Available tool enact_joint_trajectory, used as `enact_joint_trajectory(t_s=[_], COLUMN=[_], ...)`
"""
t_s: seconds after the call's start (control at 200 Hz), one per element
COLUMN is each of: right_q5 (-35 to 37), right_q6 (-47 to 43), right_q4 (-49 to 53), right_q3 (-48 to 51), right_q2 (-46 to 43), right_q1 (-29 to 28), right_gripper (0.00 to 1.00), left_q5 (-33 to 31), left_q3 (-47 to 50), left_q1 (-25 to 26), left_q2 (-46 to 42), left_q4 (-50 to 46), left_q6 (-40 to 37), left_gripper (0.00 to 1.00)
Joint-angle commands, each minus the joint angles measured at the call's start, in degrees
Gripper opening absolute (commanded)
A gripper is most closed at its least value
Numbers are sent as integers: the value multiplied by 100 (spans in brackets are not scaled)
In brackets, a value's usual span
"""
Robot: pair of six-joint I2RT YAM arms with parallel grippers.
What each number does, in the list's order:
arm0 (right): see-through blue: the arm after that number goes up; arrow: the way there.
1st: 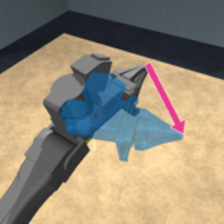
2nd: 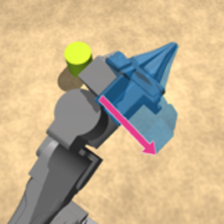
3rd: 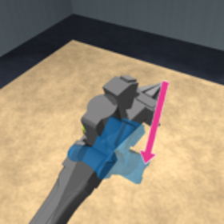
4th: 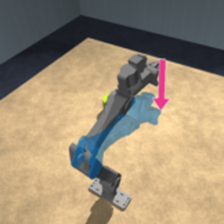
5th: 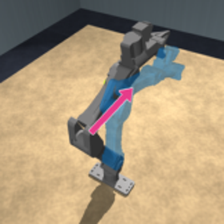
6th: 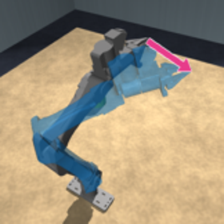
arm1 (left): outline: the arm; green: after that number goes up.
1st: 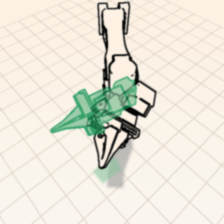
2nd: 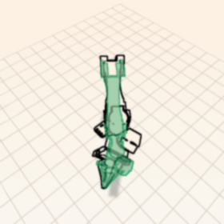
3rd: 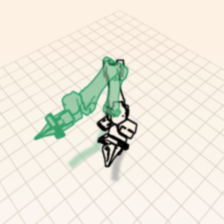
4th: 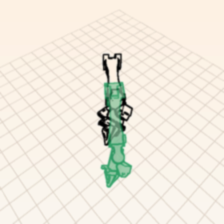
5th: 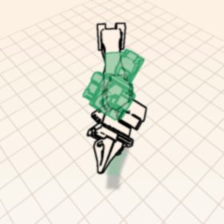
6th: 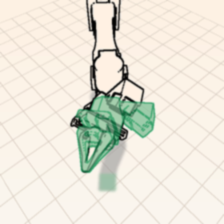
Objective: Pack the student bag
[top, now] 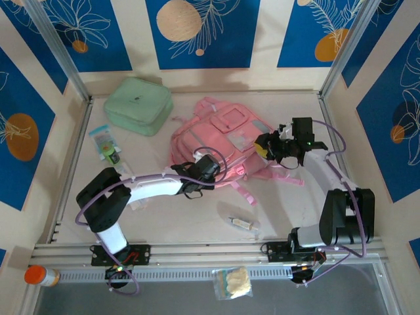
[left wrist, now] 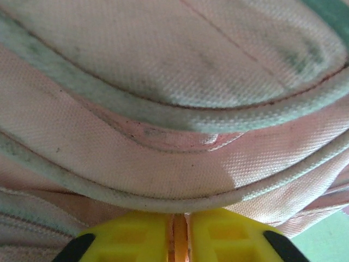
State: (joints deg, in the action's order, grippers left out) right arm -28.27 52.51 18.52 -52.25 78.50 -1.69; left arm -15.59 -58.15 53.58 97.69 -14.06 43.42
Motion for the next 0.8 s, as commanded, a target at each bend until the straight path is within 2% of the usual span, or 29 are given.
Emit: enact_joint_trajectory(t_s=[0.0,0.14,0.265,0.355,0.49,0.65,0.795], right_q5=[31,288,744,1043,1535,1661,1372], right_q6=[3,363,891,1246,1657,1472,1080], right_q4=[134,92,-158,-420,-839,-1200,-1505], right_q3=[131,317,637,856,1172,1168,996], right_q2=[-284,-469,-606,-609,-565,-141,297], right_q1=[-221,-597,-1139,-1527,-1952,-1963,-1642], right_gripper=[36,39,41,42,42,24,22], left_q5=[-136,-10,-52,-103,-46,-97,-197], left_q3=[-52,-38,-69,-146,-227,-188,-141], left_q1=[-76,-85,-97,-120,-120,-120,-119], left_q2=[140,213,161,38,-323,-819,-1044], left_q4=[16,112,109,-30,-101,-262,-497], left_q6=[-92,-87,-212,-318,-548,-721,-833], left_gripper=[22,21,11,0,0,0,0])
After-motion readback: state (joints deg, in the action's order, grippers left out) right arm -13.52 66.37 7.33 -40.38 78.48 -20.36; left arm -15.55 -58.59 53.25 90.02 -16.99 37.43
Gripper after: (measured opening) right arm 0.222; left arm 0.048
